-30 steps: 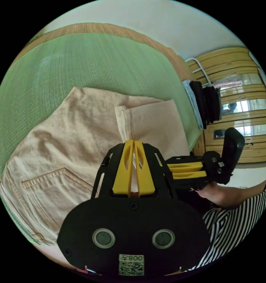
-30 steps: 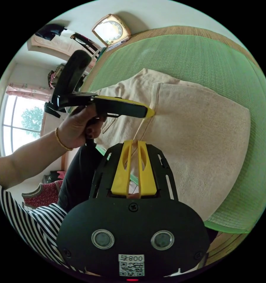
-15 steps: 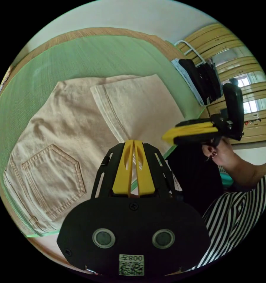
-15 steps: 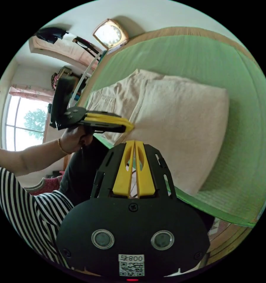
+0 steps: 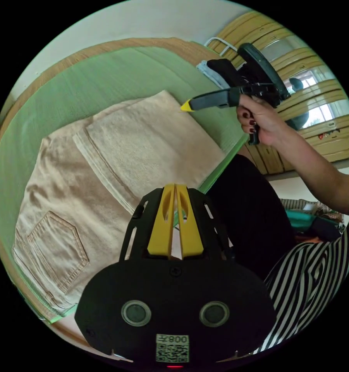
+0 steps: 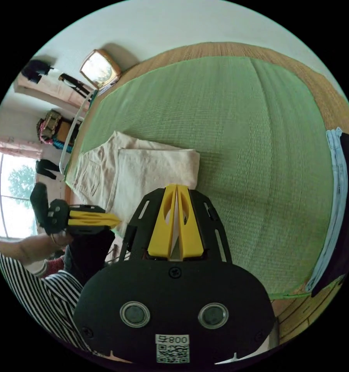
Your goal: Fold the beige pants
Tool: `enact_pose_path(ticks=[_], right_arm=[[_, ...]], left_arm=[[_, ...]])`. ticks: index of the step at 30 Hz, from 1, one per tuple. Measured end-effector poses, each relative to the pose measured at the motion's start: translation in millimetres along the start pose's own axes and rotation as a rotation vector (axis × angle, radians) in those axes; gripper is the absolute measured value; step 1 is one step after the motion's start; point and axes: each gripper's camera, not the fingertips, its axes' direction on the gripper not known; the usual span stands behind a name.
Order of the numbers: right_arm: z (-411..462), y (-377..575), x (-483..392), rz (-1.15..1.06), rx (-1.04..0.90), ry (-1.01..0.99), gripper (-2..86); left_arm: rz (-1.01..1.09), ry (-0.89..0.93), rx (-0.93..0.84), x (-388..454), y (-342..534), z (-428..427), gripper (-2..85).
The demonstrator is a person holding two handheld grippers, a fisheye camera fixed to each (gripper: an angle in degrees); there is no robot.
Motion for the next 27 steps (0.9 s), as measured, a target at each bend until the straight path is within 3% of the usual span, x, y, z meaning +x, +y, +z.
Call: enact_pose_path(ticks=[5, 18, 21, 27], right_arm=[[-0.1, 74.7, 13.8, -0.002, -0.103, -0.009, 0.1], [-46.7, 147.8, 130.6, 0.329, 0.038, -0.303, 0.1], [-38.3, 151.8, 145.4, 0.332, 0.01, -0.436, 0.1], [-48.2, 160.5, 170.7, 0.346, 0.015, -0.518, 0.1]], left_arm=[[-0.028, 0.013, -0.04, 20.9, 2.7, 49.3, 0.3], [0.118, 0.0, 0.096, 120.0, -7.8, 113.2, 4.8], [0.142, -0.053, 0.073, 144.9, -15.6, 138.3, 8.1], [0.176, -0.202, -0.017, 186.5, -21.8, 188.3, 11.0]])
